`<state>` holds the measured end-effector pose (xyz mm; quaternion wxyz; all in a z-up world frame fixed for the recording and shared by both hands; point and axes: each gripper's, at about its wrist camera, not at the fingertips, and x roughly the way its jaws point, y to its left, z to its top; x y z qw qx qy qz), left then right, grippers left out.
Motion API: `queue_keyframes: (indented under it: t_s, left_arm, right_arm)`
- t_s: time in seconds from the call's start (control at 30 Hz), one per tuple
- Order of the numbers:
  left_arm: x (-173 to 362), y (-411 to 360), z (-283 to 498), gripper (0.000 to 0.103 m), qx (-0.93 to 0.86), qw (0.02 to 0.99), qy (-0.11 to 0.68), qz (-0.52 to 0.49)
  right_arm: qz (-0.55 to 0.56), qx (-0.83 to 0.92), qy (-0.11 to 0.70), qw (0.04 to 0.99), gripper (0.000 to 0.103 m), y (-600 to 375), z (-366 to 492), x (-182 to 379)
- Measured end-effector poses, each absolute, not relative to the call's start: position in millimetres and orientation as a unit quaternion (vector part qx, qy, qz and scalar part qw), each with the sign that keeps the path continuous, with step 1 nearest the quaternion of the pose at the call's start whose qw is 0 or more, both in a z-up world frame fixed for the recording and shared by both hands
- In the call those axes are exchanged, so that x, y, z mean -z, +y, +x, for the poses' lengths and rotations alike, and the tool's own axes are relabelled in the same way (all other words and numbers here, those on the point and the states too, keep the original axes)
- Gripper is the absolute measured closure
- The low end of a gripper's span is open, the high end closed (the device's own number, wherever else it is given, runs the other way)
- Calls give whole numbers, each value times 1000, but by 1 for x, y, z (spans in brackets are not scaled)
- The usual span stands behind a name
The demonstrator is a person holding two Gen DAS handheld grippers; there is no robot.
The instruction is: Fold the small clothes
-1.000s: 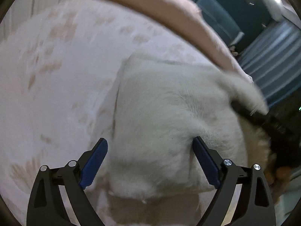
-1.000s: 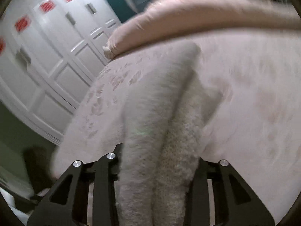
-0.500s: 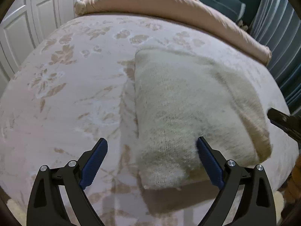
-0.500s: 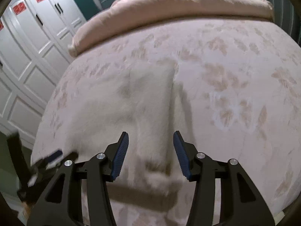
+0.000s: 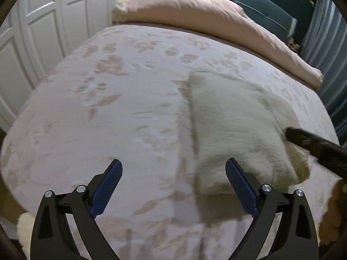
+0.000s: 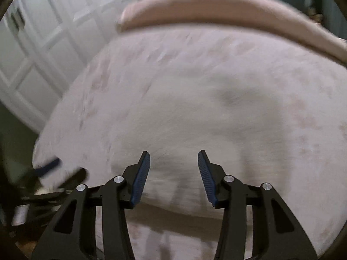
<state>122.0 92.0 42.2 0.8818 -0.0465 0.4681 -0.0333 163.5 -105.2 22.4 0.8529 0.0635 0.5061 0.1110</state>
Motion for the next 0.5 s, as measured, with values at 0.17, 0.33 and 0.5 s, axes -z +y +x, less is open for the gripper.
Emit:
queue_keyframes:
  t_s: [0.17,0.33,0.5]
  left_arm:
    - [-45,114,113,9,17,881,469,-58]
    - [-47,103,112,9,52,879,469,-69]
    - [-38,67,111,9,85,872,478,-54]
  right_arm:
    - [44,-112,525,843,59,-84,178,2]
    - [139,-81,484,860,61,-161,146,-43]
    - [115,30,537,835,68,-227,127,12]
